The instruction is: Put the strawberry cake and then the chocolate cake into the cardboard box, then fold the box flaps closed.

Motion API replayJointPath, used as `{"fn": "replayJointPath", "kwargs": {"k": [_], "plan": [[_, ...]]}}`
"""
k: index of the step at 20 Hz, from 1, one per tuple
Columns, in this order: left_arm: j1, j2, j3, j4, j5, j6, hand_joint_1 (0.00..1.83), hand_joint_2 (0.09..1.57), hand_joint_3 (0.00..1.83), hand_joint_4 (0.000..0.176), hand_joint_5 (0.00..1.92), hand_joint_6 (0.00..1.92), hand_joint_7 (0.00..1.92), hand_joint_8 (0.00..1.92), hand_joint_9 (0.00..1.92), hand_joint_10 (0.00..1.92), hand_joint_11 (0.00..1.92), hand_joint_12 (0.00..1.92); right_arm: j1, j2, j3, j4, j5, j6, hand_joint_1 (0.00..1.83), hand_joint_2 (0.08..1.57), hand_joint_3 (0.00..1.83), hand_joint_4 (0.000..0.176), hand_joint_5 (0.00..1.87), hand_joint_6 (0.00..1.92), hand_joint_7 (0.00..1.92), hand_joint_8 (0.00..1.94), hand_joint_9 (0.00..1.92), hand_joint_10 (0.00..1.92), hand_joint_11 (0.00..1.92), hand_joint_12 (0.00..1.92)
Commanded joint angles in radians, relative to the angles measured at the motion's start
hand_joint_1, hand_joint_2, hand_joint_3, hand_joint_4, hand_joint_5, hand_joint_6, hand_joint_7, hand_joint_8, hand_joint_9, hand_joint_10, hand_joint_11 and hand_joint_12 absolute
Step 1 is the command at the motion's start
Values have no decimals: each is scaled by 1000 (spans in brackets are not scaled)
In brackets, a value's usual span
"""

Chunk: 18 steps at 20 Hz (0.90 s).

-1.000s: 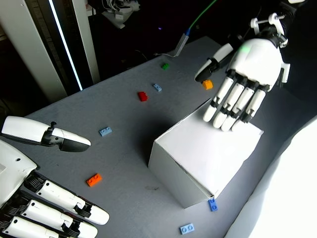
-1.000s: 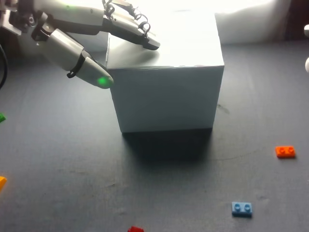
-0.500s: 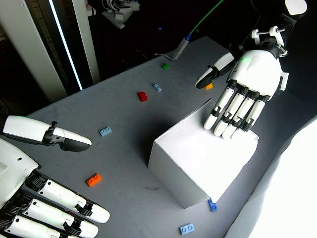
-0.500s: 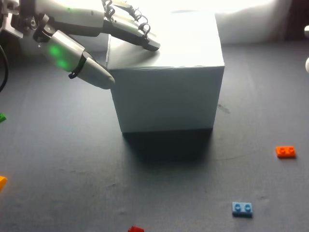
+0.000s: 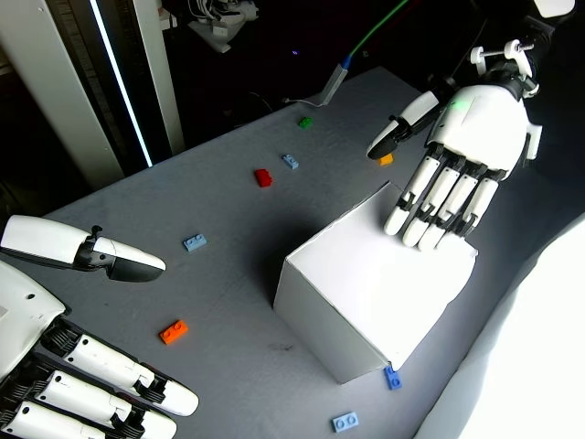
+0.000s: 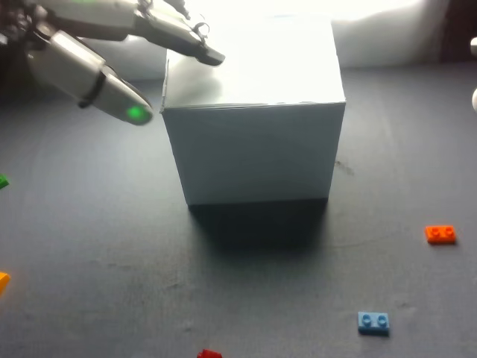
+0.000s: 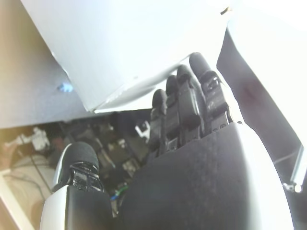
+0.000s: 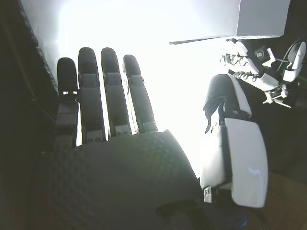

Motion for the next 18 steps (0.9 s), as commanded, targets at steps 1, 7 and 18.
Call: {"fn": "replayJointPath", "kwargs": {"k": [1,7,18], "plan": [[-24,21,-5,-85,-6,-11,159,1168,0,9,220,4,285,7,331,12,0,961,10,14,2,-2,117,3,0,1151,1,0,319,6,395,4,399,2,0,988],[-79,159,-76,4,-47,-68,148,1182,2,0,341,23,449,27,480,40,0,1212,9,21,2,-2,128,1,0,1149,0,0,321,6,403,5,407,5,0,1009],[14,404,-293,52,-51,-86,148,1204,1,0,1043,505,1046,1112,861,1574,417,1902,16,21,2,-2,138,1,3,1192,1,0,1119,555,1324,313,1014,1128,581,1704]]}}
